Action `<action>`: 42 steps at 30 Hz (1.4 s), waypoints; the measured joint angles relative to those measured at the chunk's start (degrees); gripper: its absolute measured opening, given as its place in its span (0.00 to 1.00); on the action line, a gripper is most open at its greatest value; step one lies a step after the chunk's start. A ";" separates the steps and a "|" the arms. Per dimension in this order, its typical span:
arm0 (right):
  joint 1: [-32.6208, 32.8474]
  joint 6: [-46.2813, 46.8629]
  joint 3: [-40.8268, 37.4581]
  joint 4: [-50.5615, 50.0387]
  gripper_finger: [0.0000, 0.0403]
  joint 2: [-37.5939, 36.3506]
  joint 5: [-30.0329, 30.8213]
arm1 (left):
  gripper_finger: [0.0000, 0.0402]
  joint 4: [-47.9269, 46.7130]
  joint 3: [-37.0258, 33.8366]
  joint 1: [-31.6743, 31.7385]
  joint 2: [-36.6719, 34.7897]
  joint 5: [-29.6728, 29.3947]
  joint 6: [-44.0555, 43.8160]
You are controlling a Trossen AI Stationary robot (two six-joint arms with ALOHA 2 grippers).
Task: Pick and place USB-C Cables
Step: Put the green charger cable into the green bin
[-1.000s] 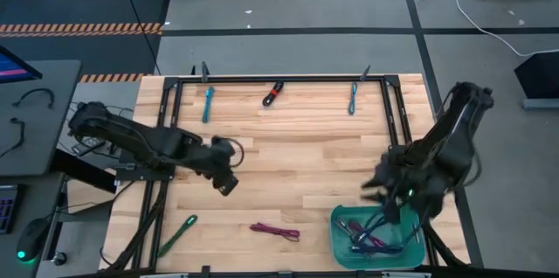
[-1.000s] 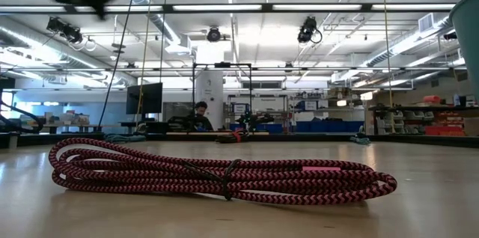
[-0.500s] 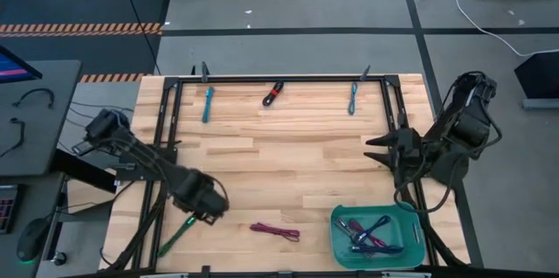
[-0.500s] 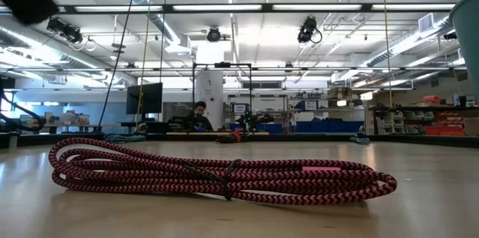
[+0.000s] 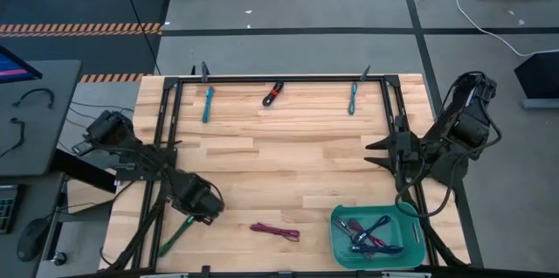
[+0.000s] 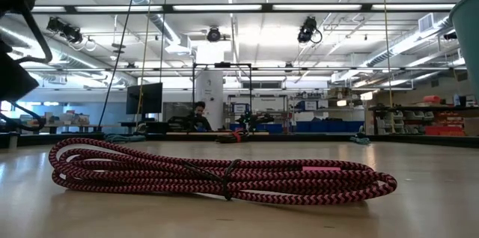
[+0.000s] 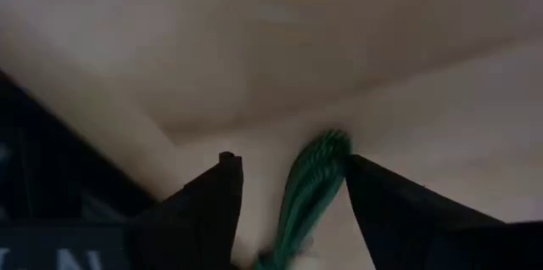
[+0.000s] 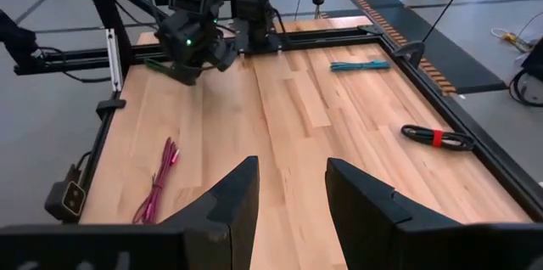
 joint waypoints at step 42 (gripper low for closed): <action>-16.06 3.46 -5.35 3.30 0.38 7.17 -21.18 | 0.03 1.35 31.46 13.79 -0.59 -29.78 29.65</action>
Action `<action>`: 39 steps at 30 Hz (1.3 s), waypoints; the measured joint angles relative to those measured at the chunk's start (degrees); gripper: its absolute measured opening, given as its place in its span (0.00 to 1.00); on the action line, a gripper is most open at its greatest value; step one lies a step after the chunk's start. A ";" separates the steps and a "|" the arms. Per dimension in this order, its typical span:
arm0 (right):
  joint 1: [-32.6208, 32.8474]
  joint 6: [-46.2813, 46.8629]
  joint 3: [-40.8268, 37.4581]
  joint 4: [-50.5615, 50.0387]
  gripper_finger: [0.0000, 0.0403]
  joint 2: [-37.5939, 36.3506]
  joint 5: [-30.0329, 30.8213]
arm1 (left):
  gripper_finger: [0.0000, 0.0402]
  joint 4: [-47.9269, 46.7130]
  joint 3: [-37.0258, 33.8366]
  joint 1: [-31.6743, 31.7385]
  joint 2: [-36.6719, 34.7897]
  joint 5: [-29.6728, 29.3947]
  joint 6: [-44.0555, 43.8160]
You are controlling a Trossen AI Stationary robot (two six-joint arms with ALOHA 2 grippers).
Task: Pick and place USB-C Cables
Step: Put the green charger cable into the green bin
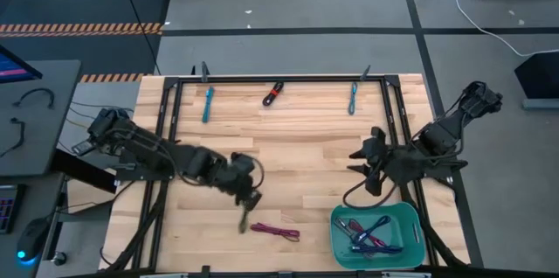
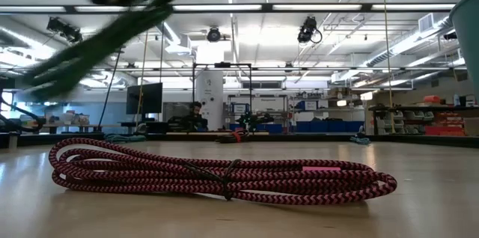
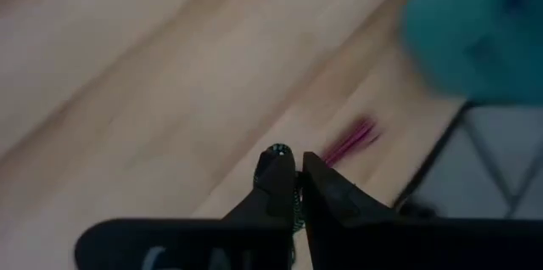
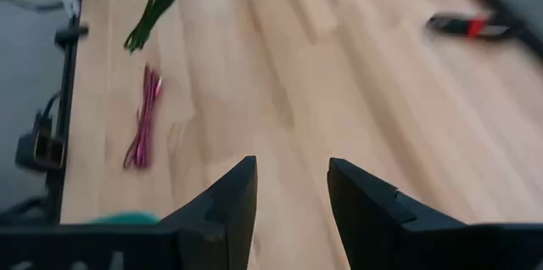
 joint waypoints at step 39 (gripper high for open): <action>-10.82 -2.29 -16.43 43.56 0.08 -3.08 -11.86 | 0.17 38.36 0.42 14.16 0.31 -7.06 26.84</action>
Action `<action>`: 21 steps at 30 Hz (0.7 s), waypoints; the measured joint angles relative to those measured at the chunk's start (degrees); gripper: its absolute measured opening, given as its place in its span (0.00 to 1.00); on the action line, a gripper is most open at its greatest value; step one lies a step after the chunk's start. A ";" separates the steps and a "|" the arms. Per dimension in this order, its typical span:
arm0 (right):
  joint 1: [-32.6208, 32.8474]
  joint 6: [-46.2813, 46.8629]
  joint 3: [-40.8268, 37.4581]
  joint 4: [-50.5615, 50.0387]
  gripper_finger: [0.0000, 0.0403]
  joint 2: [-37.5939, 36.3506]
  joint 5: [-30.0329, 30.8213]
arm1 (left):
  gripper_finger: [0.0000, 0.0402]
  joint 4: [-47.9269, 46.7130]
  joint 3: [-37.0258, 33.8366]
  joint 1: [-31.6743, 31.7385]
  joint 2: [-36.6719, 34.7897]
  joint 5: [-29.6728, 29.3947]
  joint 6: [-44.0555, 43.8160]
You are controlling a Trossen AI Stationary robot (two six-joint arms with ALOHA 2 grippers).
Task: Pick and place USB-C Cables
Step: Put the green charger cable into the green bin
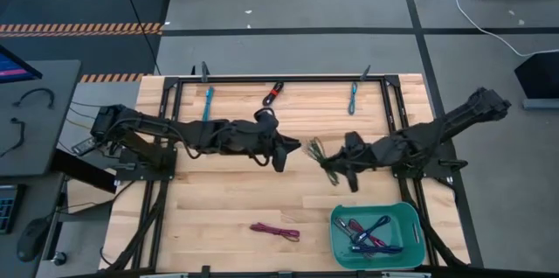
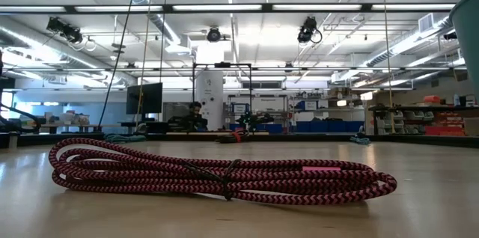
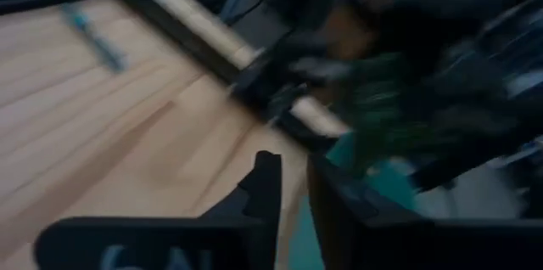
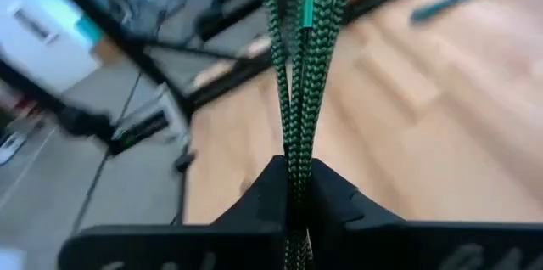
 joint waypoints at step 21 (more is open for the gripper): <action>34.99 36.36 4.93 -27.38 0.15 15.10 -14.92 | 0.36 -17.93 -0.28 0.97 0.04 -0.07 4.43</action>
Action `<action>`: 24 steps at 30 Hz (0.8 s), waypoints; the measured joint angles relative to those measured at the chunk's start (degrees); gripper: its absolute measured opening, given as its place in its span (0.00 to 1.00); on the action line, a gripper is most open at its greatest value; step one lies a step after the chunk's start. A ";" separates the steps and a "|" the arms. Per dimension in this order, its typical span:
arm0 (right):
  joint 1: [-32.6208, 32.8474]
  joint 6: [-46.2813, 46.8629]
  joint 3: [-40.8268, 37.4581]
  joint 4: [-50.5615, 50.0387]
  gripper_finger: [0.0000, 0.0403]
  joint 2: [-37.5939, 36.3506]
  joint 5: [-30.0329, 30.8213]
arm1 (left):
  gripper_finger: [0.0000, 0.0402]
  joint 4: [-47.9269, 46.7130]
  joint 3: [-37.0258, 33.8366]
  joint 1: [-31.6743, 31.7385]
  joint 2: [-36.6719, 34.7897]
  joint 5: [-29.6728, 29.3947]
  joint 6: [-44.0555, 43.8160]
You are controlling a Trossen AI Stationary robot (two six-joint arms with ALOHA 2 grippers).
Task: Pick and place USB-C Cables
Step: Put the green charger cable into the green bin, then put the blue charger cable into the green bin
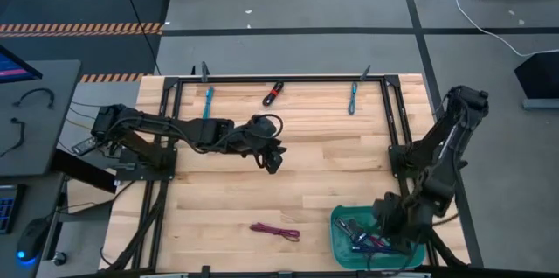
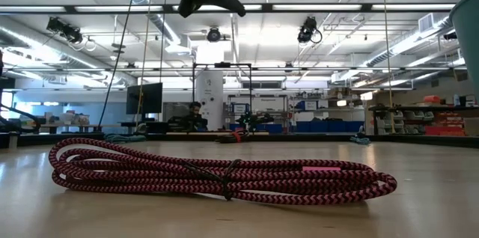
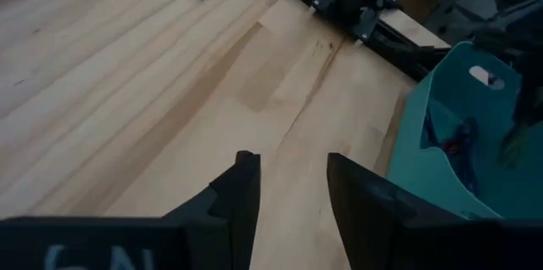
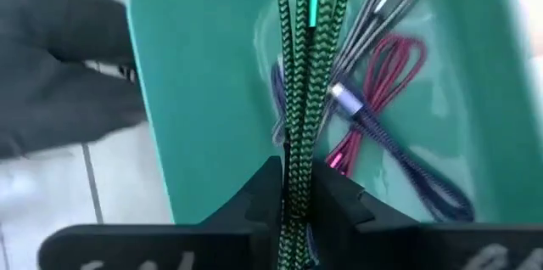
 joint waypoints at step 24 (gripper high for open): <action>0.96 -0.59 1.63 -4.35 0.28 -14.75 26.92 | 0.35 -10.37 -0.02 -11.43 0.00 19.18 26.59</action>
